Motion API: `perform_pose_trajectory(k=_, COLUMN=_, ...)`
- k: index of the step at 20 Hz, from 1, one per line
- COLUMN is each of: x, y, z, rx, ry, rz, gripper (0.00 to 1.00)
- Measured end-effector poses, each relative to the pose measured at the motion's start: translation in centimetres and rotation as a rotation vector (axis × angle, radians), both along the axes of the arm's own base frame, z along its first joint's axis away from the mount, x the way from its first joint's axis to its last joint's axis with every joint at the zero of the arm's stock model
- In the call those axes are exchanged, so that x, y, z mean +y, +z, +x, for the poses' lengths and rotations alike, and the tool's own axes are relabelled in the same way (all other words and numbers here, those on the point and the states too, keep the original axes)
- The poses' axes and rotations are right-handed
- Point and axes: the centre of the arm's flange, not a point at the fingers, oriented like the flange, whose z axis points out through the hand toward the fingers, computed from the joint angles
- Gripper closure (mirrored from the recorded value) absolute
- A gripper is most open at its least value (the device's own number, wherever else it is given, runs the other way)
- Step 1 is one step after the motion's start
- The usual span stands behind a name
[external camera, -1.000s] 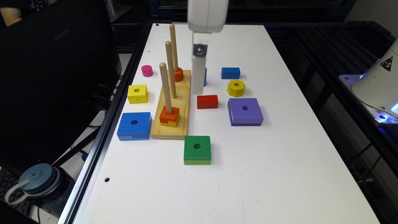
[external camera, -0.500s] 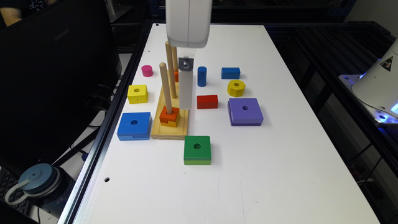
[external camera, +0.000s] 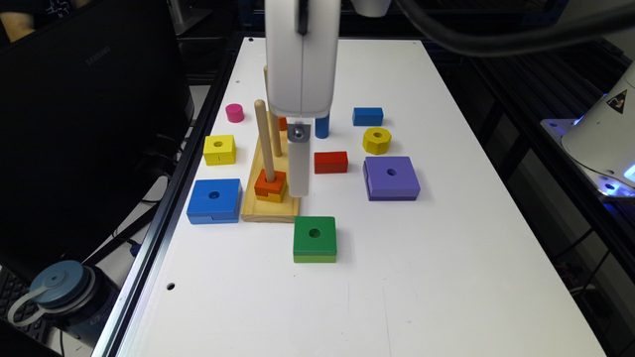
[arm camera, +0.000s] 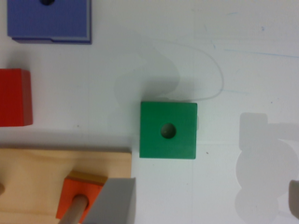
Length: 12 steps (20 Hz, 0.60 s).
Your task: Pick up green block.
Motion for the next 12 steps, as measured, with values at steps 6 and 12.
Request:
perform_pose_trajectory(k=6, x=-0.2, y=-0.4, z=0.1, rx=0.006, ry=0.000, rz=-0.003, gripper=0.00)
perform_pose_trajectory(k=12, x=-0.2, y=-1.6, z=0.2, rx=0.017, ry=0.002, rz=-0.006, gripper=0.00)
